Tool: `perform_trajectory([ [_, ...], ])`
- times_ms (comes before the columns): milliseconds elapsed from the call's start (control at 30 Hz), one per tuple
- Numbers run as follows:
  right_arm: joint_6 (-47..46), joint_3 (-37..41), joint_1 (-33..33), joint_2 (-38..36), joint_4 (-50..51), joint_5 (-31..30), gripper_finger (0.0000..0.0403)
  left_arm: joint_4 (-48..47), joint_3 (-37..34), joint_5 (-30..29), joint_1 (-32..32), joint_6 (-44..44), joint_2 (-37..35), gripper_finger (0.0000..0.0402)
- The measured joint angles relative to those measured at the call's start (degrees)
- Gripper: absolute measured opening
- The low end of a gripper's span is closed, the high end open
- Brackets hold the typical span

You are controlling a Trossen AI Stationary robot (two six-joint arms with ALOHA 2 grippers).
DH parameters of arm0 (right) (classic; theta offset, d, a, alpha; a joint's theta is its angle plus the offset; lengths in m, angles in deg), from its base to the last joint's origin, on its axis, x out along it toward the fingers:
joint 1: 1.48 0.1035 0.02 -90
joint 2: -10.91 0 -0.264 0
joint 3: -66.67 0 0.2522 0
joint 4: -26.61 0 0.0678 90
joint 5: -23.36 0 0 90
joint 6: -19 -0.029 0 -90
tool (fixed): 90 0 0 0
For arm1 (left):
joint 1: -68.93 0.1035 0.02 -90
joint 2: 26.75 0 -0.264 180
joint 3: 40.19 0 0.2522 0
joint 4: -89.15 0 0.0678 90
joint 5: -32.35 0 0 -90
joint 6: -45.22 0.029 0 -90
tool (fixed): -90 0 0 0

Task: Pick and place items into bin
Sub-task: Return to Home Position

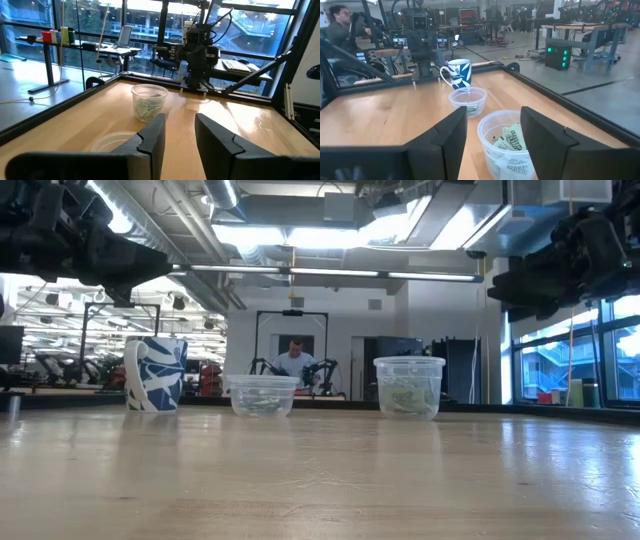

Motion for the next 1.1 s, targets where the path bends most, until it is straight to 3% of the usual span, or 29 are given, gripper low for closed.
perform_trajectory([
  [267, -11.72, 0.0, 0.0, 0.0, -0.12, -0.01, 0.0188, -0.01, 0.0, 0.0, -0.02, 0.0, 0.0, 0.01],
  [1100, -11.72, -0.02, -0.02, 0.0, -0.12, -0.02, 0.0188, -0.02, 0.0, 0.02, -0.01, 0.0, 0.0, 0.01],
])
